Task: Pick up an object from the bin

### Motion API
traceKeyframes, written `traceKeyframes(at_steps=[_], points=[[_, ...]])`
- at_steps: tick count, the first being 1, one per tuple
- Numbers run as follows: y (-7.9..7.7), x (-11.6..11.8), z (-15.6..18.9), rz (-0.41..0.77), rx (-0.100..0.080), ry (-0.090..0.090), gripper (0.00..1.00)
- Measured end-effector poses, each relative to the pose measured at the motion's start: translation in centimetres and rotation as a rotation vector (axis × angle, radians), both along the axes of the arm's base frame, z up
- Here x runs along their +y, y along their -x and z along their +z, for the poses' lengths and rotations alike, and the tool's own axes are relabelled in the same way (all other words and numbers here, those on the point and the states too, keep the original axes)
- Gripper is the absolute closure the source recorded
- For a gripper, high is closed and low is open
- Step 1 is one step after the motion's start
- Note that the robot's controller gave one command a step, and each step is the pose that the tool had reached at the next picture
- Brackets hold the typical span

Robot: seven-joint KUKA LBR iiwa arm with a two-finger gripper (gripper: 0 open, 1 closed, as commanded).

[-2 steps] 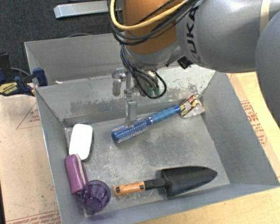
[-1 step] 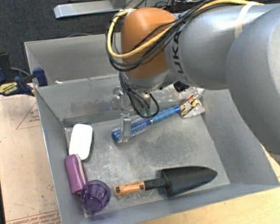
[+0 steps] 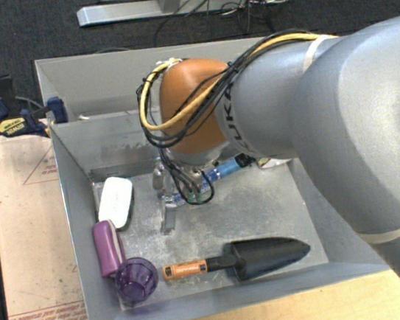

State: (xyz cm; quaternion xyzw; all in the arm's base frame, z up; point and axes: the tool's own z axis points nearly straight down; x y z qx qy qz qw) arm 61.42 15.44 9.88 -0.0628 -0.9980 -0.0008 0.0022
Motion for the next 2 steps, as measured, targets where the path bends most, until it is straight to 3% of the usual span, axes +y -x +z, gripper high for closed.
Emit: traceKeyframes(at_steps=[1, 2], points=[[0.3, 1.4, -1.5, -0.040, -0.010, -0.002, 0.00], [-2.8, -0.3, 1.1, -0.038, -0.005, -0.001, 0.00]])
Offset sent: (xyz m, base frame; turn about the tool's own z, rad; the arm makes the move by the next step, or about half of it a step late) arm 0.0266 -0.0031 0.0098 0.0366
